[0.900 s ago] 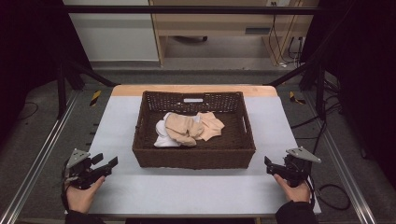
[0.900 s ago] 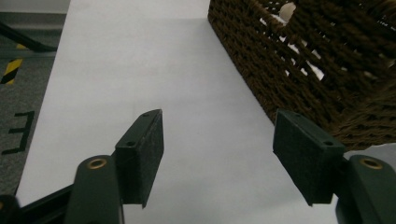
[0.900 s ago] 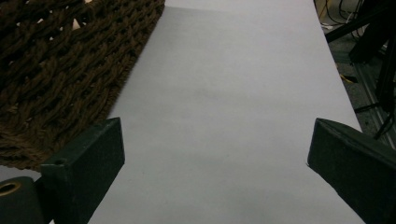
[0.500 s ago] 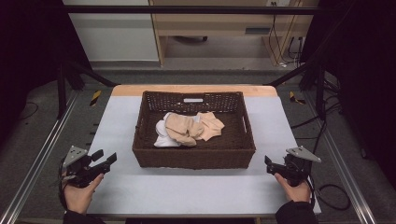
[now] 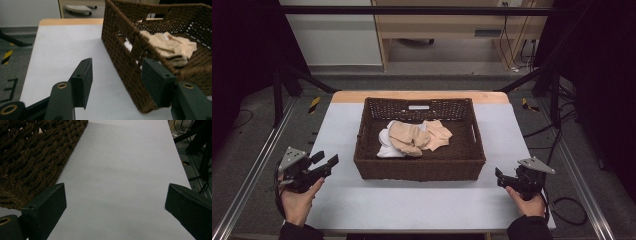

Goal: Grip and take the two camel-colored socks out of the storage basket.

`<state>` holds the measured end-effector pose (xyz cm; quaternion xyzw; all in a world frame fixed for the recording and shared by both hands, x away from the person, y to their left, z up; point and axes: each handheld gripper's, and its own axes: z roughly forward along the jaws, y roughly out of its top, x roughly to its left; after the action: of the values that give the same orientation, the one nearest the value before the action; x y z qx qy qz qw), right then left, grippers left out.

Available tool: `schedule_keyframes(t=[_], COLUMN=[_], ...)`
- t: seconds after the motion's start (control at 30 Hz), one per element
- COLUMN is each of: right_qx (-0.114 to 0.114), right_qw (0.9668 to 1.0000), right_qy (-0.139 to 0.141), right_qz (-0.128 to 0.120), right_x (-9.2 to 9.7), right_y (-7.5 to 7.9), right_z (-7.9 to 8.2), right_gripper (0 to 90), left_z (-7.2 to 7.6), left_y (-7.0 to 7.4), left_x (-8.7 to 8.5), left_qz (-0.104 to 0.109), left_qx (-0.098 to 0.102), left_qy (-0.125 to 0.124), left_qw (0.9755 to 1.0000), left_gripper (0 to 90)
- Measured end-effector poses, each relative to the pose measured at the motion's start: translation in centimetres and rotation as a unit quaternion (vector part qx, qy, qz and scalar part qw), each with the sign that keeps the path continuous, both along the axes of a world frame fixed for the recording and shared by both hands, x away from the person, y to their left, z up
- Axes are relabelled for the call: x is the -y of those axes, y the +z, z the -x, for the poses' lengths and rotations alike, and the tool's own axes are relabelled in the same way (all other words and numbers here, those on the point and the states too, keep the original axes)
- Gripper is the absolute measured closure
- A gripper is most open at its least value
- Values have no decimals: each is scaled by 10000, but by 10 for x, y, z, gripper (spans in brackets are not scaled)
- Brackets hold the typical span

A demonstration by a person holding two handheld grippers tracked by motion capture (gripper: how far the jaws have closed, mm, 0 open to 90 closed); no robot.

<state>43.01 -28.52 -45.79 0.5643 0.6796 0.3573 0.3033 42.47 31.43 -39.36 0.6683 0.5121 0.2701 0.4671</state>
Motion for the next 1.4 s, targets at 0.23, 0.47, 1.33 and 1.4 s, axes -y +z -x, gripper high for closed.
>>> schedule_keyframes(t=[0.23,0.47,1.33,1.4], right_qx=[17,62,26,41], right_qw=[10000,10000,10000,10000], right_qy=[-7,-40,-31,-24], right_qz=[18,52,60,49], right_x=[1,1,0,-1], right_y=[1,1,0,0], right_z=[0,0,-2,-2], right_gripper=[39,39,41,42], left_z=[-8,-15,-65,-70], left_y=[34,56,81,80], left_x=[19,35,107,112], left_qz=[9,92,-141,-105], left_qx=[310,479,473,444], left_qy=[-145,-285,-689,-719], left_qw=[9994,9984,9964,9964], left_gripper=[417,416,399,396])
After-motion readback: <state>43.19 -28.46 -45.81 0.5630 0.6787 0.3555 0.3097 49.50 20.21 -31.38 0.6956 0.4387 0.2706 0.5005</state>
